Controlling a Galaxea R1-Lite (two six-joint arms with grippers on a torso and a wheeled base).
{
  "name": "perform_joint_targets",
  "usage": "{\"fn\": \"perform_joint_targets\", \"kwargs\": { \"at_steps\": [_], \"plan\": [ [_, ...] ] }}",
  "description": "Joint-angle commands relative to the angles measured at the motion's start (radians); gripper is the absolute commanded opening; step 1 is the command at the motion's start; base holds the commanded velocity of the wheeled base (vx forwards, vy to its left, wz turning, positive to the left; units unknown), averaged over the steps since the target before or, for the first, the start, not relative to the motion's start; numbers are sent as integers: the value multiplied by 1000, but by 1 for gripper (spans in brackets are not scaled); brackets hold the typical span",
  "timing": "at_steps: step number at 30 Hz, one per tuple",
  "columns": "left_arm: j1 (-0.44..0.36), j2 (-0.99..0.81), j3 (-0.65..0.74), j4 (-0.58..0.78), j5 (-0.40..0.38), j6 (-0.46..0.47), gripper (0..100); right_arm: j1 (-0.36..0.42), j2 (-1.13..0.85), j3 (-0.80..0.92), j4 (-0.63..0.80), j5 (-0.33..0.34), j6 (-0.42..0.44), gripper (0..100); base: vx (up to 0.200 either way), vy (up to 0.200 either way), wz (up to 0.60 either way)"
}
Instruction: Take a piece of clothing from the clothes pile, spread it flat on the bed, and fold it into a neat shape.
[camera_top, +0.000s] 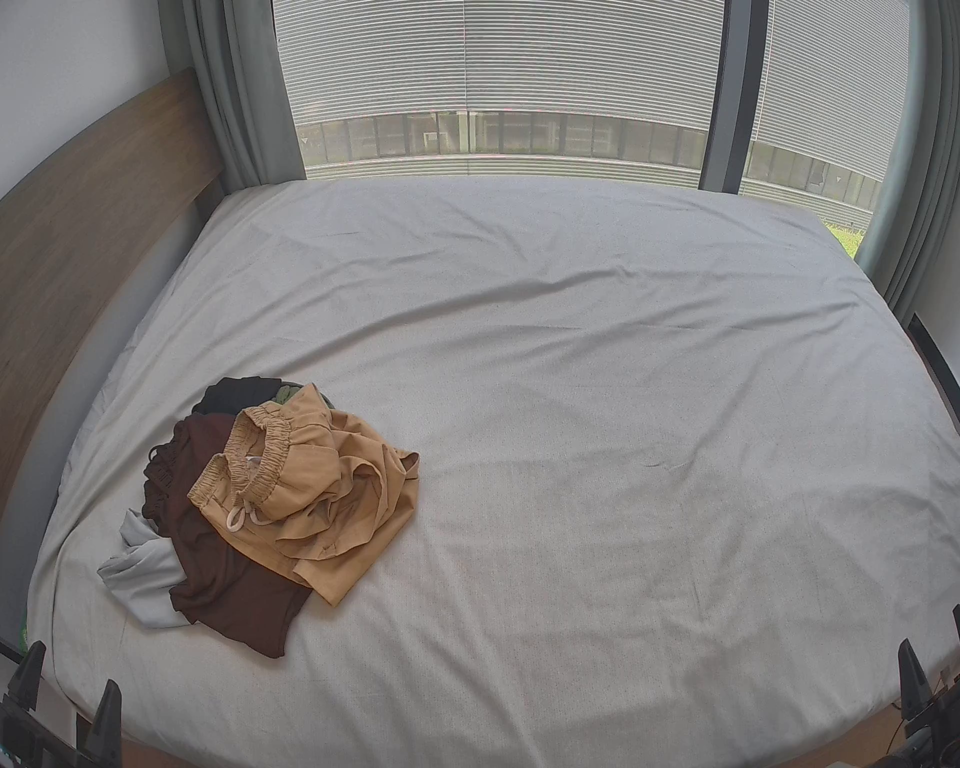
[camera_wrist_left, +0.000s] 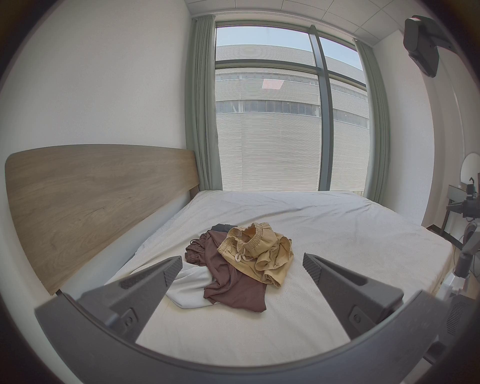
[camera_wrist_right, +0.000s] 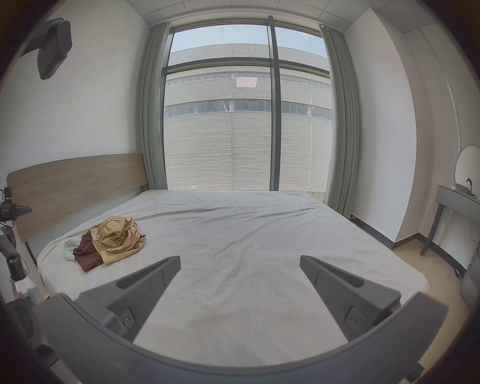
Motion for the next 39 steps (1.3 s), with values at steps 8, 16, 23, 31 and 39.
{"fn": "perform_joint_targets", "kwargs": {
  "at_steps": [8,16,23,31,39],
  "plan": [
    [0,-16,18,0,1,-10,100,0,-4,16,0,2,-1,100,0,0,0],
    [0,-16,18,-3,-4,-7,100,0,-4,16,0,2,-1,100,0,0,0],
    [0,-16,8,-20,-1,-10,100,-1,-4,16,0,2,-1,100,0,0,0],
    [-14,146,-131,-108,-12,-21,100,0,-4,16,0,3,0,100,0,0,0],
    [-79,315,-203,-111,-27,-145,100,3,-5,16,2,6,3,100,0,0,0]
  ]
}}
